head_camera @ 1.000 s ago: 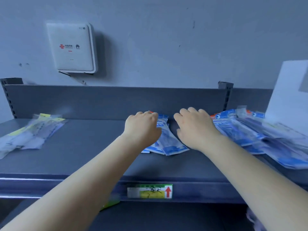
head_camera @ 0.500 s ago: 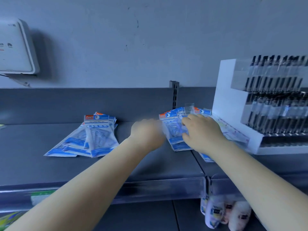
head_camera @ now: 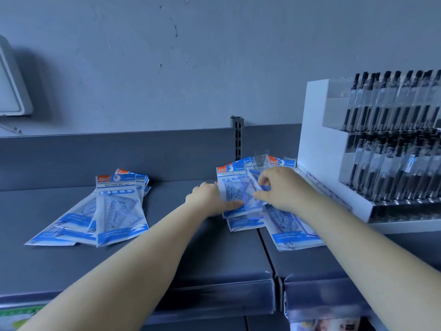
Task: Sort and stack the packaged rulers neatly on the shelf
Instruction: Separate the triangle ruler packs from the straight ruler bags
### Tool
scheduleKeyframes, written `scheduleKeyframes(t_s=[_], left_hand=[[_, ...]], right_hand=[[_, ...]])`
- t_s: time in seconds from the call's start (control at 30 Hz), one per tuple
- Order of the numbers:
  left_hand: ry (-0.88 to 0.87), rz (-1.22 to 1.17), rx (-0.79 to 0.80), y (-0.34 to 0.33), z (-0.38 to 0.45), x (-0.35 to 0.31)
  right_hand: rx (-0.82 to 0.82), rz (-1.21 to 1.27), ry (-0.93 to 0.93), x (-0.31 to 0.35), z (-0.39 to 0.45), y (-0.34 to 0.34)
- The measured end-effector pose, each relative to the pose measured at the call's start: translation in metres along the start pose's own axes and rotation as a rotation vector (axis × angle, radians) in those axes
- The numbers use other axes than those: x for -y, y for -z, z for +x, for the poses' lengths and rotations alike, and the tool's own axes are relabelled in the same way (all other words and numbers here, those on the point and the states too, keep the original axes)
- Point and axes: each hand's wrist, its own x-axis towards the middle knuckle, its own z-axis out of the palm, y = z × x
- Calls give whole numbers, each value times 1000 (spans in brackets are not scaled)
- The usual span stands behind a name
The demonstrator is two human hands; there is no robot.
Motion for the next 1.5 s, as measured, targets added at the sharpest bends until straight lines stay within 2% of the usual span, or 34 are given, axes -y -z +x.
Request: scheduleKeyframes(t_s=[0.1,0.3,0.43,0.63,0.77,0.97,1.13,1.3,1.5], left_hand=[[19,-187,26,1,6,7],[32,-356,61,8,10,15],[38,-645,23,14,10,22],[17,-1006,21,24,6,24],[1,-1132,-1,34,-9,31],[-21,-1161,-88,57,-38,63],[46,-1088,-254,75,-58,103],[156,-794,-462,83,-68,161],[201,-358,-531,97,-73,206]], right_hand=[[38,-23,-12,9,7,-6],[59,-114,-61,19,14,-16],[95,-105,-94,29,16,-21],[-62,181,-204,38,19,-17],[-174,407,-202,45,20,-16],[-127,825,-148,72,12,-19],[-30,1075,-153,104,4,-22],[70,1155,-131,147,-4,-34],[83,1186,-118,196,2,-36]])
